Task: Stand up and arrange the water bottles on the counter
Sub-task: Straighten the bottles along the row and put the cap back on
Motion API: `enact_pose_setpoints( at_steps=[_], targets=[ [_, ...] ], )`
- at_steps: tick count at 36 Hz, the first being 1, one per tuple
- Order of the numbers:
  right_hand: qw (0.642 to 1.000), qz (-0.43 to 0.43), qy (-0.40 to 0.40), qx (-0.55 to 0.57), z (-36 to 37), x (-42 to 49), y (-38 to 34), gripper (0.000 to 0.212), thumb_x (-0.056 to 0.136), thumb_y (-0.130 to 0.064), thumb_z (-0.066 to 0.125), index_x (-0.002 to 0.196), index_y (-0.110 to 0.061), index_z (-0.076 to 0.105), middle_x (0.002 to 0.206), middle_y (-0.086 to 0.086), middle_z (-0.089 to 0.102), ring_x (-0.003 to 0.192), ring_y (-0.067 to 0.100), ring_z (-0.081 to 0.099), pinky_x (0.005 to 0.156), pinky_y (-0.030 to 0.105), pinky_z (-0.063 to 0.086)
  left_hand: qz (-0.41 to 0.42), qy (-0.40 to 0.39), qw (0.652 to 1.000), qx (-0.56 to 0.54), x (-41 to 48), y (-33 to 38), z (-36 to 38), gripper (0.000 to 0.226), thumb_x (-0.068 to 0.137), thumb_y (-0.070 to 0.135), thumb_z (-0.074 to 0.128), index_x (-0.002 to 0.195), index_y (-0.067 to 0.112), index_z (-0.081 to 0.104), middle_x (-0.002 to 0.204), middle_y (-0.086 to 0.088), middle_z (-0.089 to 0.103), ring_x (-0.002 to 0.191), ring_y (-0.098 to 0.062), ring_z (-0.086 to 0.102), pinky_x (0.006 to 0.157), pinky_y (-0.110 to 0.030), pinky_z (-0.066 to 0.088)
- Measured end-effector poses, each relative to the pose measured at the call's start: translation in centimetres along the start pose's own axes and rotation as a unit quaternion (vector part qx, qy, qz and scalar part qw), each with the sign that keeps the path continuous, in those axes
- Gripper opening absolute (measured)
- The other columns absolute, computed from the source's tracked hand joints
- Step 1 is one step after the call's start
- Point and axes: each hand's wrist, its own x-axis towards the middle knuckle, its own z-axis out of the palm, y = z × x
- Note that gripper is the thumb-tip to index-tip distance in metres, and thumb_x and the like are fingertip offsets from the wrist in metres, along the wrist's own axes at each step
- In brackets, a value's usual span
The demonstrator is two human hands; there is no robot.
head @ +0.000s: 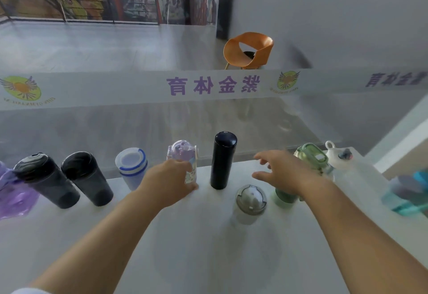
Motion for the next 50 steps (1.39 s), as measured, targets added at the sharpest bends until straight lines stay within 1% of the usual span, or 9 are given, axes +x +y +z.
enact_pose_setpoints(
  at_steps=[8,12,19,22,24,29,34,41,50],
  targets=[
    [0.997,0.063,0.021,0.03,1.2,-5.0,2.8,0.046,0.086,-0.039,0.062,0.128,-0.025,0.051,0.117,-0.005,0.058,0.092,0.011,0.054,0.086,0.03,0.047,0.059,-0.05,0.997,-0.022,-1.6,2.9,2.3,0.047,0.084,0.053,0.056,0.122,0.026,0.052,0.123,0.006,0.059,0.108,-0.019,0.057,0.092,-0.034,0.048],
    [0.995,0.085,0.037,0.022,1.2,-6.2,4.6,0.043,0.085,-0.041,0.062,0.125,-0.027,0.053,0.116,-0.005,0.06,0.098,0.015,0.058,0.077,0.028,0.044,0.087,-0.055,0.994,-0.034,-1.7,5.3,3.1,0.051,0.085,0.05,0.057,0.129,0.026,0.048,0.128,0.007,0.054,0.112,-0.017,0.055,0.093,-0.034,0.048],
    [0.989,0.067,0.134,0.013,0.2,-5.9,8.5,0.047,0.084,-0.035,0.064,0.128,-0.024,0.052,0.125,-0.001,0.058,0.113,0.02,0.053,0.089,0.034,0.047,0.096,-0.063,0.99,-0.079,0.1,9.1,5.4,0.066,0.077,0.051,0.065,0.134,0.032,0.038,0.134,0.009,0.044,0.116,-0.017,0.052,0.091,-0.036,0.05],
    [0.982,0.046,0.181,0.004,-0.3,-4.8,10.2,0.051,0.082,-0.03,0.067,0.13,-0.021,0.05,0.122,0.005,0.053,0.118,0.027,0.045,0.094,0.039,0.045,0.079,-0.073,0.988,-0.107,1.1,10.7,6.4,0.077,0.072,0.05,0.069,0.137,0.035,0.033,0.136,0.008,0.038,0.119,-0.019,0.047,0.091,-0.034,0.047],
    [0.981,0.033,0.192,0.002,-0.6,-3.9,11.3,0.054,0.082,-0.03,0.067,0.132,-0.021,0.048,0.122,0.006,0.049,0.119,0.028,0.04,0.096,0.035,0.039,0.069,-0.086,0.989,-0.102,1.9,11.6,7.1,0.084,0.069,0.051,0.071,0.14,0.035,0.029,0.139,0.006,0.035,0.122,-0.022,0.044,0.096,-0.038,0.046],
    [0.986,0.002,0.165,-0.008,-1.3,-1.4,13.3,0.069,0.081,-0.04,0.067,0.14,-0.026,0.036,0.135,0.007,0.036,0.124,0.029,0.032,0.1,0.035,0.035,0.029,-0.134,0.988,-0.067,3.1,13.1,8.6,0.092,0.063,0.052,0.076,0.139,0.037,0.027,0.137,0.006,0.036,0.122,-0.025,0.04,0.096,-0.042,0.047],
    [0.994,-0.026,0.104,0.015,-1.3,0.6,14.7,0.081,0.081,-0.043,0.066,0.147,-0.03,0.021,0.146,0.009,0.026,0.132,0.031,0.031,0.105,0.04,0.035,0.0,-0.13,0.988,-0.078,3.7,13.7,9.6,0.083,0.064,0.044,0.077,0.134,0.034,0.034,0.129,0.003,0.04,0.113,-0.025,0.044,0.093,-0.037,0.047],
    [0.996,-0.065,0.046,0.048,-1.3,2.5,16.2,0.076,0.083,-0.04,0.064,0.146,-0.034,0.023,0.137,0.003,0.039,0.114,0.022,0.049,0.088,0.029,0.043,-0.032,-0.098,0.991,-0.09,4.4,14.8,10.1,0.076,0.068,0.044,0.072,0.134,0.032,0.037,0.127,0.003,0.042,0.11,-0.024,0.045,0.092,-0.033,0.045],
    [0.991,-0.102,0.042,0.071,-1.9,4.4,17.7,0.072,0.081,-0.037,0.067,0.143,-0.032,0.031,0.128,0.003,0.048,0.1,0.016,0.048,0.084,0.026,0.042,-0.057,-0.056,0.99,-0.113,7.4,16.6,10.7,0.075,0.071,0.04,0.07,0.137,0.029,0.037,0.134,0.003,0.043,0.114,-0.026,0.044,0.096,-0.034,0.044]
  ],
)
